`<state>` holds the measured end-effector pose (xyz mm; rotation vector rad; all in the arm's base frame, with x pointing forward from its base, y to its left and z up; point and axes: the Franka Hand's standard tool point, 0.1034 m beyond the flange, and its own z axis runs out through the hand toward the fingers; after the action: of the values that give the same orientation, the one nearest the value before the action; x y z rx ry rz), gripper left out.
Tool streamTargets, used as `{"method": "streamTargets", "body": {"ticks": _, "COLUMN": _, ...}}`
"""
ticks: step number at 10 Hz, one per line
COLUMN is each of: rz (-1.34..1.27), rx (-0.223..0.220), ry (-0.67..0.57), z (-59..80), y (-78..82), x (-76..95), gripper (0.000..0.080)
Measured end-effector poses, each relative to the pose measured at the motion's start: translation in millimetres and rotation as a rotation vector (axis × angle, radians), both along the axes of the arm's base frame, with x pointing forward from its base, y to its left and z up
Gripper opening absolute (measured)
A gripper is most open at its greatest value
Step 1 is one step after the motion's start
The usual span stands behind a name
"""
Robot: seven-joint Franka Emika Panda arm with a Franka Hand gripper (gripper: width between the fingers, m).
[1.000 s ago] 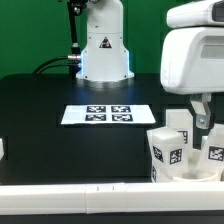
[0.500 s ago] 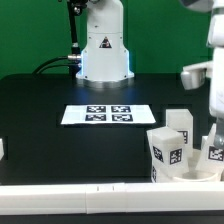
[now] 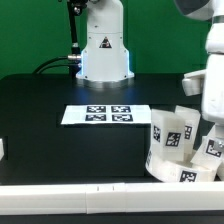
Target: Assemble stool
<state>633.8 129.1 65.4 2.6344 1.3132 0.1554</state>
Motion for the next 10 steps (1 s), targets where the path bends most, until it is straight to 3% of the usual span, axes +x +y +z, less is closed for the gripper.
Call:
{"method": "streamTargets", "body": {"ticks": 2, "rz": -0.170, "rx": 0.028, "ry": -0.006, "z": 2.1, "y": -8.9, "x": 3.1, "gripper": 0.0332}}
{"method": "streamTargets", "body": {"ticks": 5, "rz": -0.504, "rx": 0.089, "ry": 0.006, "z": 3.0, "y": -37.2, "x": 5.5, "gripper": 0.0332}}
{"method": "streamTargets", "body": {"ticks": 8, "rz": -0.593, "rx": 0.094, "ry": 0.010, "z": 2.4, "y": -38.0, "x": 3.8, "gripper": 0.0333}}
{"method": "streamTargets", "body": {"ticks": 9, "rz": -0.594, "rx": 0.094, "ry": 0.010, "z": 2.4, "y": -38.4, "x": 3.9, "gripper": 0.0506}}
{"method": "streamTargets", "body": {"ticks": 10, "rz": -0.606, "rx": 0.096, "ry": 0.008, "z": 2.4, "y": -38.4, "x": 3.9, "gripper": 0.0506}}
